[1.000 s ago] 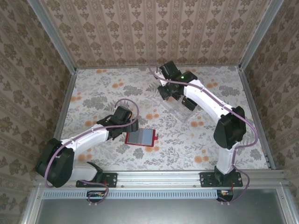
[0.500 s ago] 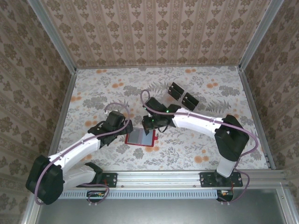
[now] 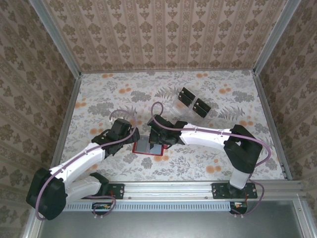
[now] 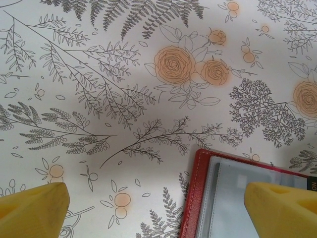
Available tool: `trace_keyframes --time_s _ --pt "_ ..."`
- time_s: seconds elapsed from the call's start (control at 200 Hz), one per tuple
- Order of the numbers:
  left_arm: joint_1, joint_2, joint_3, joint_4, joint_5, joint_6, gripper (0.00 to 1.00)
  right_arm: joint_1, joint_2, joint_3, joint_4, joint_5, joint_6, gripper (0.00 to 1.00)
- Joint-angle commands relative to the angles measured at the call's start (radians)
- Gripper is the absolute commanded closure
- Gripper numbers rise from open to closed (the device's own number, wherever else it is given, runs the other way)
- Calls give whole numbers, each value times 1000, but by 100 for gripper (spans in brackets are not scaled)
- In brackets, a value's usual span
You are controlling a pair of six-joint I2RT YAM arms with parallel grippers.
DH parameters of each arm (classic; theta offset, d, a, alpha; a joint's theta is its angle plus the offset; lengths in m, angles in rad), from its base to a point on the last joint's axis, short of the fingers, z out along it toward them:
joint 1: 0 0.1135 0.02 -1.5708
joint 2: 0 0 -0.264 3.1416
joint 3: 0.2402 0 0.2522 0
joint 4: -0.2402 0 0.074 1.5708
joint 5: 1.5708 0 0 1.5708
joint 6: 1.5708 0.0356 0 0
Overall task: Put the credit cards into the card holder
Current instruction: Move the card holder to the center of the table.
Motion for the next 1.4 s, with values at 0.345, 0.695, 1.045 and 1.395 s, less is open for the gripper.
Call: trace_keyframes --time_s 0.345,0.695,1.045,1.395 --pt "10 -11 -23 7 20 2 0 2 83 -27 9 -7 17 100" --pt "10 -18 -19 -2 44 -1 0 -73 54 -76 -72 42 -153 100" --pt "7 46 -9 45 129 22 0 -146 44 -104 -14 -38 -276 100" --pt "-66 233 77 83 161 115 0 -175 56 -106 35 -113 -313 100"
